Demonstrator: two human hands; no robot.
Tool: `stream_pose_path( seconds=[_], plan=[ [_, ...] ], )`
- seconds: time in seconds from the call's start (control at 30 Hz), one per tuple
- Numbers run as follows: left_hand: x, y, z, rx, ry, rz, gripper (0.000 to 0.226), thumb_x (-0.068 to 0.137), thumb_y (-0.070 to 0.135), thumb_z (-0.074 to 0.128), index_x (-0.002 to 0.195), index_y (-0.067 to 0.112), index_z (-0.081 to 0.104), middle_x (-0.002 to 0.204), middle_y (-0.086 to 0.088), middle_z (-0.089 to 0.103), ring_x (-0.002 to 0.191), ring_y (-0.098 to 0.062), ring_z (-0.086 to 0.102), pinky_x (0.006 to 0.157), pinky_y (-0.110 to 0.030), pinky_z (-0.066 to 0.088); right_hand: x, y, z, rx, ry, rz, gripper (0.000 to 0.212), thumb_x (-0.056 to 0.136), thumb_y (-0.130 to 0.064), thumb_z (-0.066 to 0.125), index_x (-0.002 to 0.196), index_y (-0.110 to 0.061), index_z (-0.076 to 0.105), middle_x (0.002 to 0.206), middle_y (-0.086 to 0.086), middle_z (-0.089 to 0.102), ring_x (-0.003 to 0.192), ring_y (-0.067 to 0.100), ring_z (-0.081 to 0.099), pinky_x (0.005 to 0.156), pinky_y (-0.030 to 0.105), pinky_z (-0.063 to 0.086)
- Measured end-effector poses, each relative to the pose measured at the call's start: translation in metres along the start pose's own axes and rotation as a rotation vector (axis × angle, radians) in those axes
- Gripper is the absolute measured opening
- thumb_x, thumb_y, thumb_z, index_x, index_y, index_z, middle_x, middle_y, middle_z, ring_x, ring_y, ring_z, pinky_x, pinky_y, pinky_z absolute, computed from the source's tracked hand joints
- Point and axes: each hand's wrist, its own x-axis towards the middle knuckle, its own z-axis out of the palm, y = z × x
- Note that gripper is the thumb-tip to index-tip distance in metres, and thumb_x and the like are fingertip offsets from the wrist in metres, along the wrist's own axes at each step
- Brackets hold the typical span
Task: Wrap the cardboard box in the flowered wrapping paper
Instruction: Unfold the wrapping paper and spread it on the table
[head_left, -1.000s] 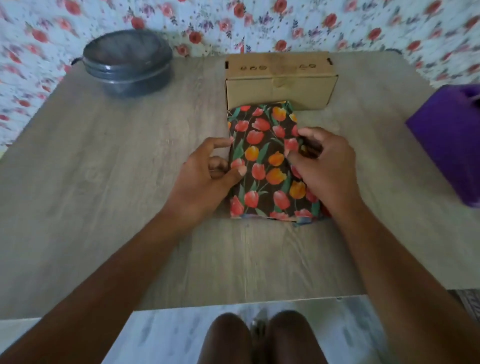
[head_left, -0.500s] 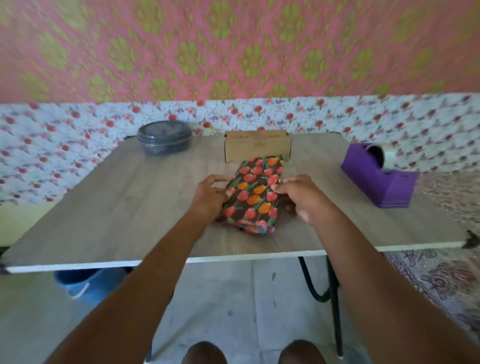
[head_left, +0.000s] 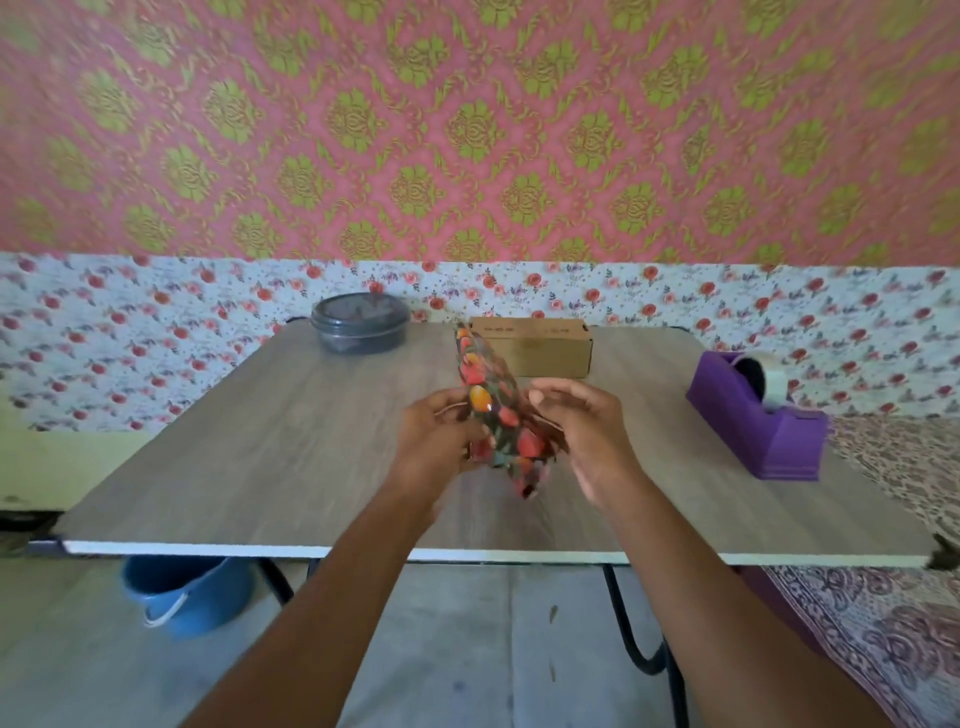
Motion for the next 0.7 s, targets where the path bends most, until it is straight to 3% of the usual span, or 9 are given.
stream_pose_path(
  seconds=[0.1,0.13,0.2,0.27,0.33,0.4,0.5,0.6,0.7],
  plan=[
    [0.007,-0.006,-0.016,-0.286,-0.002,-0.122,0.050,0.083,-0.019,0.047,0.123,0.006,0.062,0.113,-0.022,0.072,0.094,-0.035,0.073,0.070,-0.043,0.061,0.011,0.009,0.000,-0.165,0.055,0.100,0.044,0.080,-0.041,0.085,0.111,-0.013,0.071,0.102,0.009,0.077,0.092,0.023,0.072,0.083,0.036,0.056],
    [0.008,-0.010,-0.020,-0.297,0.001,-0.150,0.055,0.083,-0.020,0.044,0.127,0.008,0.060,0.115,-0.023,0.072,0.092,-0.033,0.073,0.067,-0.041,0.061,0.012,0.011,-0.002,-0.122,0.006,0.183,0.051,0.080,-0.047,0.083,0.113,-0.010,0.069,0.104,0.010,0.077,0.094,0.024,0.072,0.090,0.041,0.053],
    [0.009,-0.020,-0.023,-0.250,0.030,-0.191,0.062,0.083,-0.023,0.039,0.130,0.013,0.057,0.106,-0.023,0.072,0.079,-0.026,0.073,0.060,-0.035,0.059,0.010,0.016,-0.005,0.103,-0.127,0.358,0.043,0.087,-0.041,0.077,0.113,-0.007,0.069,0.102,0.013,0.078,0.090,0.026,0.075,0.085,0.041,0.054],
    [0.009,-0.025,-0.026,0.012,0.094,-0.093,0.065,0.084,-0.023,0.043,0.132,0.019,0.056,0.104,-0.017,0.071,0.082,-0.022,0.072,0.061,-0.031,0.059,0.006,0.022,-0.003,0.268,-0.121,0.423,0.017,0.094,-0.018,0.071,0.106,-0.006,0.068,0.094,0.016,0.078,0.081,0.026,0.077,0.071,0.037,0.060],
    [0.009,-0.029,-0.032,0.490,0.157,0.146,0.075,0.079,-0.015,0.051,0.139,0.031,0.053,0.117,-0.002,0.064,0.103,-0.015,0.064,0.079,-0.024,0.055,0.002,0.033,0.001,0.240,-0.054,0.357,0.015,0.092,0.002,0.068,0.106,-0.002,0.069,0.090,0.017,0.077,0.077,0.025,0.077,0.064,0.031,0.061],
    [0.008,-0.028,-0.035,0.811,0.158,0.246,0.083,0.076,-0.005,0.056,0.143,0.042,0.047,0.131,0.001,0.048,0.113,-0.016,0.051,0.095,-0.026,0.044,-0.002,0.040,0.005,0.062,-0.024,0.241,0.032,0.086,0.008,0.071,0.116,-0.004,0.072,0.092,0.018,0.077,0.078,0.025,0.075,0.065,0.029,0.059],
    [0.011,-0.030,-0.036,1.156,0.116,0.185,0.049,0.087,0.011,0.056,0.130,0.033,0.065,0.145,0.001,0.047,0.132,-0.028,0.042,0.107,-0.045,0.036,-0.002,0.048,0.013,-0.347,-0.051,0.069,0.037,0.084,-0.016,0.083,0.118,-0.029,0.075,0.087,0.002,0.077,0.070,0.018,0.072,0.062,0.025,0.055],
    [0.012,-0.026,-0.034,0.978,0.085,0.115,0.034,0.094,0.039,0.044,0.094,0.022,0.073,0.104,-0.006,0.072,0.104,-0.033,0.064,0.095,-0.043,0.050,0.002,0.050,0.024,-0.592,-0.055,0.002,0.030,0.088,-0.028,0.079,0.118,-0.034,0.076,0.091,-0.017,0.071,0.073,0.004,0.064,0.063,0.012,0.047],
    [0.017,-0.022,-0.028,1.005,0.027,0.126,0.059,0.083,0.074,0.050,0.113,0.024,0.058,0.101,-0.001,0.071,0.096,-0.027,0.067,0.089,-0.045,0.056,0.007,0.055,0.027,-0.821,-0.089,-0.116,0.015,0.093,-0.021,0.070,0.092,-0.028,0.083,0.077,-0.014,0.068,0.070,0.003,0.059,0.063,0.022,0.044]
  ],
)
